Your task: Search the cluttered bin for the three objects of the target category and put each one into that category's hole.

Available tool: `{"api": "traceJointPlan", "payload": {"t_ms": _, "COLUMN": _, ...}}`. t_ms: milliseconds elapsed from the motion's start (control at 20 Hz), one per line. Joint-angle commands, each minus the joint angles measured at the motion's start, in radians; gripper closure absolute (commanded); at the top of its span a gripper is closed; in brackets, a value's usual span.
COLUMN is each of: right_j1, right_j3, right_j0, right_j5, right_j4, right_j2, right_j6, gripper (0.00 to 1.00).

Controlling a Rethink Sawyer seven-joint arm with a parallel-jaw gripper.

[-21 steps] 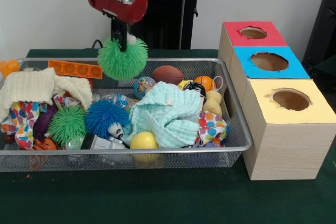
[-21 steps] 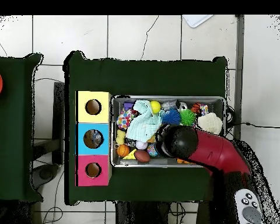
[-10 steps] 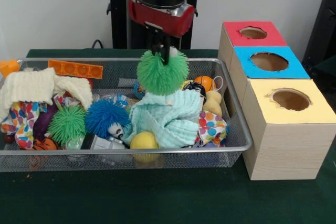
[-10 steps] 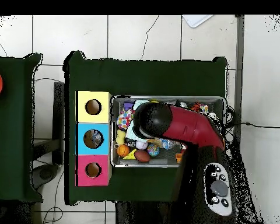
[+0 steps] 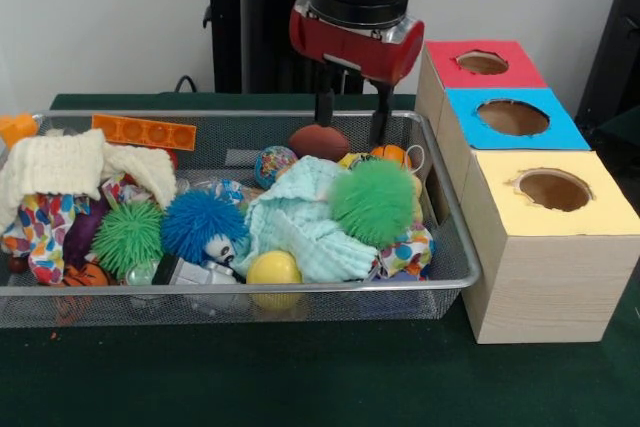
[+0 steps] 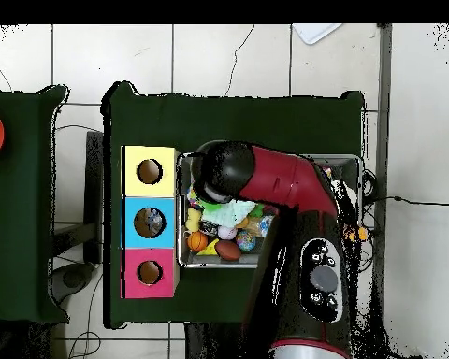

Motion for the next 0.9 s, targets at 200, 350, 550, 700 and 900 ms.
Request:
{"api": "traceJointPlan", "payload": {"t_ms": 200, "right_j1": 0.033, "right_j3": 0.014, "right_j0": -0.027, "right_j5": 0.059, "right_j4": 0.050, "right_j2": -0.040, "right_j6": 0.228, "gripper": 0.00}}
{"api": "traceJointPlan", "payload": {"t_ms": 350, "right_j1": 0.006, "right_j3": 0.083, "right_j0": -0.053, "right_j5": 0.010, "right_j4": 0.036, "right_j2": -0.044, "right_j6": 0.162, "gripper": 0.00}}
{"api": "traceJointPlan", "payload": {"t_ms": 550, "right_j1": -0.023, "right_j3": 0.165, "right_j0": -0.103, "right_j5": -0.054, "right_j4": 0.008, "right_j2": -0.032, "right_j6": 0.067, "gripper": 0.00}}
{"api": "traceJointPlan", "payload": {"t_ms": 700, "right_j1": -0.046, "right_j3": 0.215, "right_j0": -0.137, "right_j5": -0.085, "right_j4": -0.018, "right_j2": -0.022, "right_j6": 0.016, "gripper": 0.00}}
{"api": "traceJointPlan", "payload": {"t_ms": 900, "right_j1": -0.083, "right_j3": 0.278, "right_j0": -0.195, "right_j5": -0.118, "right_j4": -0.043, "right_j2": 0.008, "right_j6": -0.056, "gripper": 0.00}}
